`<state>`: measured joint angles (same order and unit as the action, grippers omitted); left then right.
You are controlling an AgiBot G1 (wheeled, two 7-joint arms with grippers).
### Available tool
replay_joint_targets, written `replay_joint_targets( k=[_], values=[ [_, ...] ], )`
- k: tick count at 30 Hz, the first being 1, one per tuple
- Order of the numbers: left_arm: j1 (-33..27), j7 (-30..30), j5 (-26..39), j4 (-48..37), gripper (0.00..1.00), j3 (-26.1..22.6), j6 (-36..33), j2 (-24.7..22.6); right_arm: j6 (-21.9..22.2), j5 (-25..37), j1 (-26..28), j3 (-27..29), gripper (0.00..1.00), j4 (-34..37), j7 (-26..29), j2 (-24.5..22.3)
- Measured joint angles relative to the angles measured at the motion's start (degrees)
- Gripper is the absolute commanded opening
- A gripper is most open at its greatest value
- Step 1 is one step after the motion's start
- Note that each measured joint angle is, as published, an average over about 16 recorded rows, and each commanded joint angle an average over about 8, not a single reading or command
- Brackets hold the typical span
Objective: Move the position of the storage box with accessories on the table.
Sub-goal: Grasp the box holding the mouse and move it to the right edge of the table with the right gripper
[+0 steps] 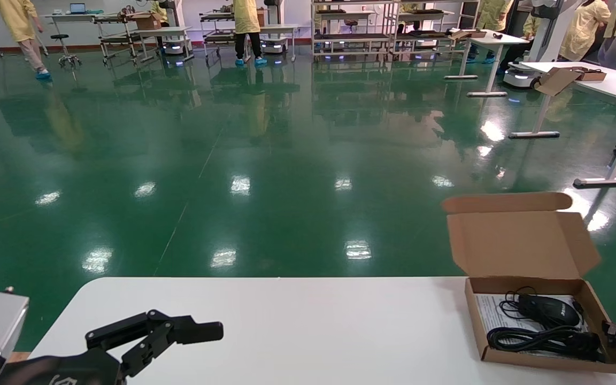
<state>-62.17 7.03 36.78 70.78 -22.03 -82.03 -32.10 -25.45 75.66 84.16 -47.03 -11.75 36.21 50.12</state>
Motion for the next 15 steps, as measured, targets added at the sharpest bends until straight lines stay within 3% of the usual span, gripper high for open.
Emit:
replay_joint_targets(
  k=[7,15],
  values=[
    [0.00,0.00,0.00,0.00,1.00,0.00,0.00,0.00,1.75,-3.63,-1.13,2.74,0.00,2.60,-4.46,2.42],
    [0.00,0.00,0.00,0.00,1.00,0.00,0.00,0.00,0.32,-8.16,-1.39,5.96,0.00,4.83,-6.76,4.08]
  ],
)
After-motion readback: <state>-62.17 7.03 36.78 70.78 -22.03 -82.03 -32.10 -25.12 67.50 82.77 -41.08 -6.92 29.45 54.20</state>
